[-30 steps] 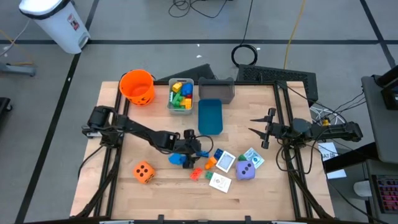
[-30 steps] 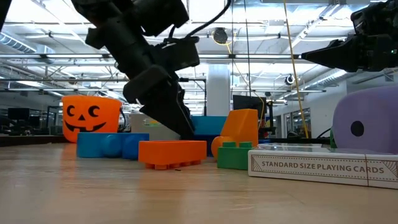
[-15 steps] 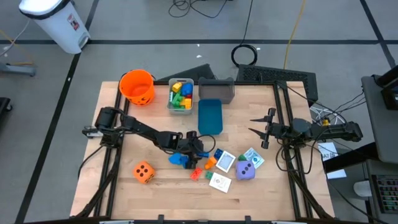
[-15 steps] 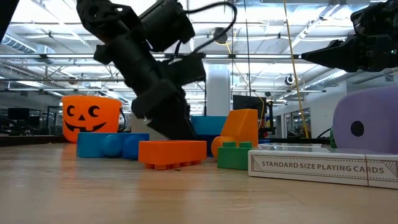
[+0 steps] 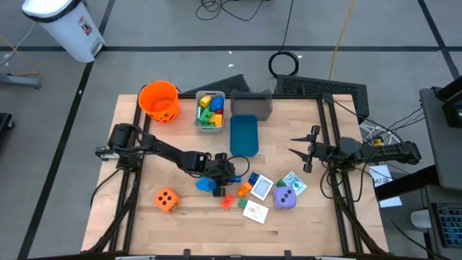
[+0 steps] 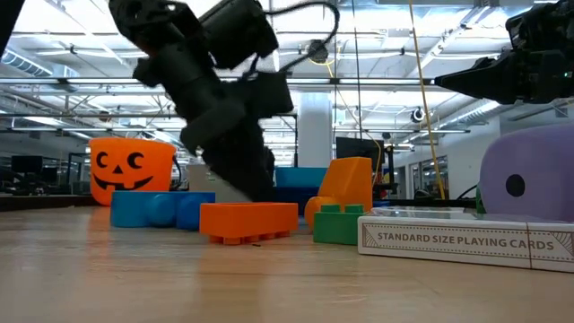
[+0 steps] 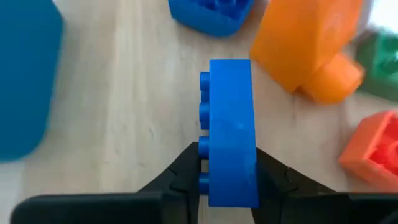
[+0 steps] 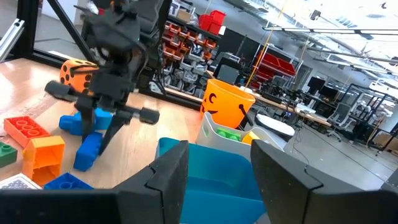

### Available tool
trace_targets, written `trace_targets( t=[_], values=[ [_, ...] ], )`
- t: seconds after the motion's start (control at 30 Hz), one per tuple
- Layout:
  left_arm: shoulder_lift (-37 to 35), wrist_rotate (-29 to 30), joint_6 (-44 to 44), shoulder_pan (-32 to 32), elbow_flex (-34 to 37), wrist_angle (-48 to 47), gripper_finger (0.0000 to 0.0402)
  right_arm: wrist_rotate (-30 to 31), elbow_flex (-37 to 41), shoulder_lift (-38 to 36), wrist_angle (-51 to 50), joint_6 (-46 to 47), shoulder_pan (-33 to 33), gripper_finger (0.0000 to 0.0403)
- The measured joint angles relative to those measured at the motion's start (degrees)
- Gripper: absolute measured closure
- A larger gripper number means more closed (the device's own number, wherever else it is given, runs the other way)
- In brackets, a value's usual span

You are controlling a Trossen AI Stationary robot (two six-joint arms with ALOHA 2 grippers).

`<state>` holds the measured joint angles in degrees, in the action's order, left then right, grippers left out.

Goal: Pick & Place Toys
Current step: Put the small blue gamepiece into the white bin

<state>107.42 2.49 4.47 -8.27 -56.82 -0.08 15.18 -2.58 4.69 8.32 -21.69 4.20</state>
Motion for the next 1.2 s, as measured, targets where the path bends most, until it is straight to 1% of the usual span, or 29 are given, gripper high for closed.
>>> trace_targets(
  t=[0.13,0.2,0.27,0.37,0.47,0.63,0.73,0.8,0.87,0.93,0.97,1.07,1.2],
  values=[
    [-4.8,1.6,0.5,-0.1,0.0,-2.6,0.0305,0.0,0.0,0.0,0.0,0.0,0.0,0.0234],
    [-7.9,3.8,0.5,-0.3,0.0,-4.2,0.0305,0.0,0.0,0.0,0.0,0.0,0.0,0.0234],
    [-11.6,7.4,1.3,-0.7,0.0,-7.2,0.0297,0.0,0.0,0.0,0.0,0.0,0.0,0.0234],
    [-17.8,14.3,2.1,-0.8,0.0,-11.5,0.0292,0.0,0.0,0.0,0.0,0.0,0.0,0.0234],
    [-24.1,22.7,3.0,-0.7,0.0,-13.4,0.0303,0.0,0.0,0.0,0.1,0.0,0.0,0.0234],
    [-33.3,34.3,3.6,0.5,0.0,-13.2,0.0303,0.1,0.0,0.1,0.0,0.0,0.0,0.0234],
    [-36.7,43.8,4.1,2.7,-0.1,-11.9,0.0303,0.1,0.0,0.2,0.0,0.0,0.0,0.0234],
    [-37.5,49.8,4.7,4.9,-0.1,-11.8,0.0303,0.1,0.0,0.2,0.0,0.0,0.0,0.0234],
    [-37.5,52.6,6.0,8.0,-0.1,-12.1,0.0303,0.1,0.0,0.2,0.0,0.0,0.0,0.0234],
    [-36.9,51.6,8.7,11.4,-0.1,-12.5,0.0303,0.1,0.0,0.2,0.0,0.0,0.0,0.0234],
    [-36.3,49.6,10.3,13.4,-0.1,-12.6,0.0303,0.1,0.0,0.2,0.0,0.0,0.0,0.0234],
    [-34.0,42.3,12.7,19.1,0.0,-14.0,0.0303,0.1,0.0,0.2,0.0,0.0,0.0,0.0234],
    [-30.2,32.3,11.3,26.4,0.0,-14.3,0.0303,0.1,0.0,0.2,0.0,0.0,0.0,0.0234]
  ],
)
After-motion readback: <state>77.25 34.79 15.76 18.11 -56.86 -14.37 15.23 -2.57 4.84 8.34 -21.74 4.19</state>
